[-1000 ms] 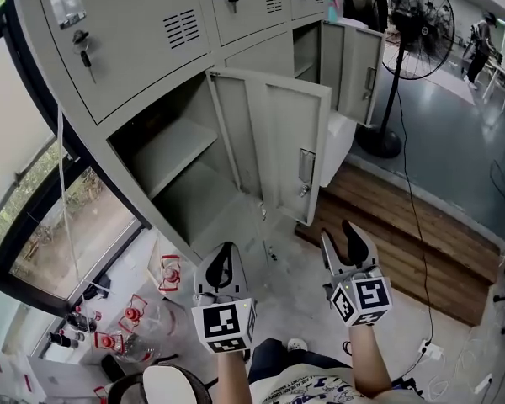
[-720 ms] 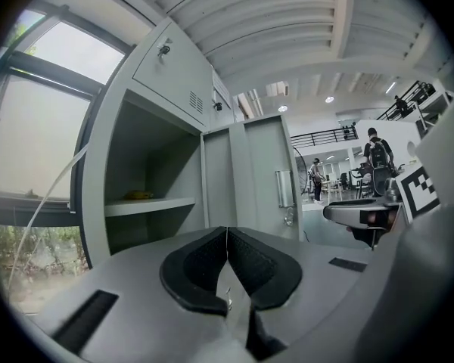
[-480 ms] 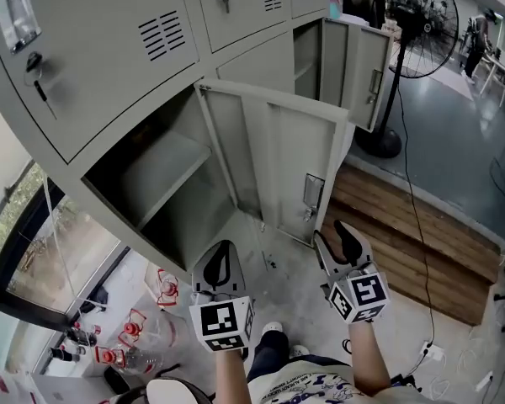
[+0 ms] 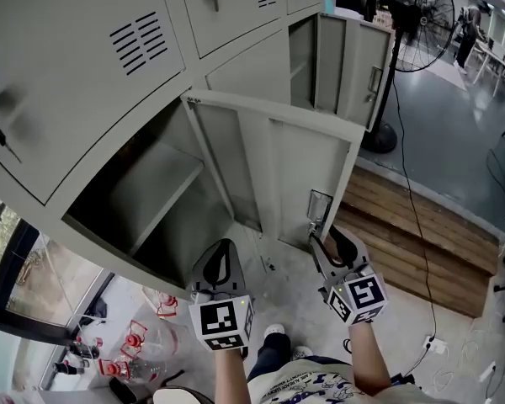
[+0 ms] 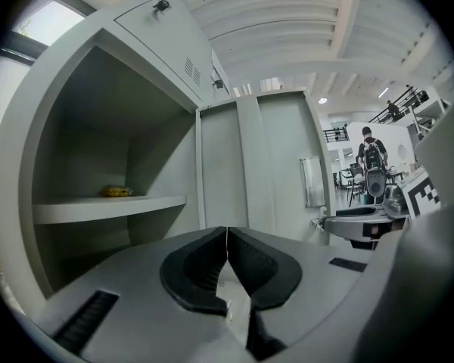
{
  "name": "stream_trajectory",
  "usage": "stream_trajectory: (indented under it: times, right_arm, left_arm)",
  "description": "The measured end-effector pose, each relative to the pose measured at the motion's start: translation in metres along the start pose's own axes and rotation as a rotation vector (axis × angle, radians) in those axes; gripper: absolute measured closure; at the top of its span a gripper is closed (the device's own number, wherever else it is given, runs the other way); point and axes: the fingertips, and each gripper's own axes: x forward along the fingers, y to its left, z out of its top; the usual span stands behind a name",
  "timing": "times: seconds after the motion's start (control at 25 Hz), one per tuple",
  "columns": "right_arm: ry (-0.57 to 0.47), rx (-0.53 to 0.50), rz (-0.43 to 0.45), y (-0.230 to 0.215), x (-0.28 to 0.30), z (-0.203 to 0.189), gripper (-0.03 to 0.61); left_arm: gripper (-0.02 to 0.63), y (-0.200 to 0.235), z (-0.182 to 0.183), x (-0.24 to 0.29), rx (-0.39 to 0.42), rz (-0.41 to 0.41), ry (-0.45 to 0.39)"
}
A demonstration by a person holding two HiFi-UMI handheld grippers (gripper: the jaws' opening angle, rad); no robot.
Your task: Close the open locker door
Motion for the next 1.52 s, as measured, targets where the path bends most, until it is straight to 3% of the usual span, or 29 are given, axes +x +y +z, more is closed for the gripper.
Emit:
stream_trajectory:
  times: [0.68,1.52]
  right_arm:
    - [0.014,-0.045,0.099,0.025,-0.019,-0.002,0.489]
    - [0.017,-0.080,0.369,0.121,-0.040,-0.006,0.474]
  left_arm:
    - [0.606,-0.020,-0.004,-0.010,-0.005,-0.022,0.008]
    - [0.606,0.014,-0.014,-0.094,-0.031,0.163,0.002]
